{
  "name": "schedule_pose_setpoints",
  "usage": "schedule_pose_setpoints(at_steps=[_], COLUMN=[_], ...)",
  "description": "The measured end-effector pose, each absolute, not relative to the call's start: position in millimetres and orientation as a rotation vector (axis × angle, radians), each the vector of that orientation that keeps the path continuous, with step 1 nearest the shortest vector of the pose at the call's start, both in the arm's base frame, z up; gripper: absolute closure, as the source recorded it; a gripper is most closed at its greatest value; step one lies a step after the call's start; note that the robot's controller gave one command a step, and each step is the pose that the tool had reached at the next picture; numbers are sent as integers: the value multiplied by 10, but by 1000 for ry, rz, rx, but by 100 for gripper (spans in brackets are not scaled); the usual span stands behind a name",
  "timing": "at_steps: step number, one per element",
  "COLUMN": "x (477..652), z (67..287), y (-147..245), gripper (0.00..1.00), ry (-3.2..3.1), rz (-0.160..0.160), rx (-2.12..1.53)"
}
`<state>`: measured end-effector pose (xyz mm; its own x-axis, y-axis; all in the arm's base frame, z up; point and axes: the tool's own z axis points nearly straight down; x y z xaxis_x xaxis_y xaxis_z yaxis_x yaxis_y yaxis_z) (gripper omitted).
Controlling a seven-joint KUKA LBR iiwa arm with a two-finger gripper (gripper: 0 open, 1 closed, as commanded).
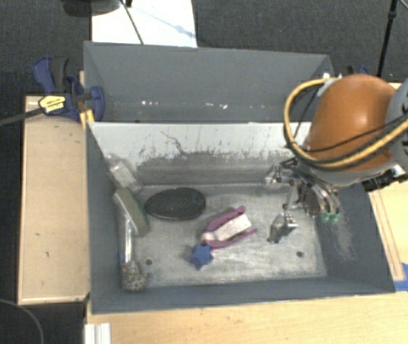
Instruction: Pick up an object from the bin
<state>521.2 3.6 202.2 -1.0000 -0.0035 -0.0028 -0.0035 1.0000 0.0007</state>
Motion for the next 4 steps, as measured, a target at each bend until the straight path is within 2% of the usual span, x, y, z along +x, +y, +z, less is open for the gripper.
schedule_pose_setpoints(at_steps=[1, 2, 3, 4], x=[5274, 5268, 5246, 5359], z=[927, 904, 1250, 739], y=[243, 240, 312, 504], gripper=[0, 100, 100, 100], ry=[3099, 3102, 3099, 3107], rz=[0, 0, 1, -4], rx=[-469, -468, -487, -423])
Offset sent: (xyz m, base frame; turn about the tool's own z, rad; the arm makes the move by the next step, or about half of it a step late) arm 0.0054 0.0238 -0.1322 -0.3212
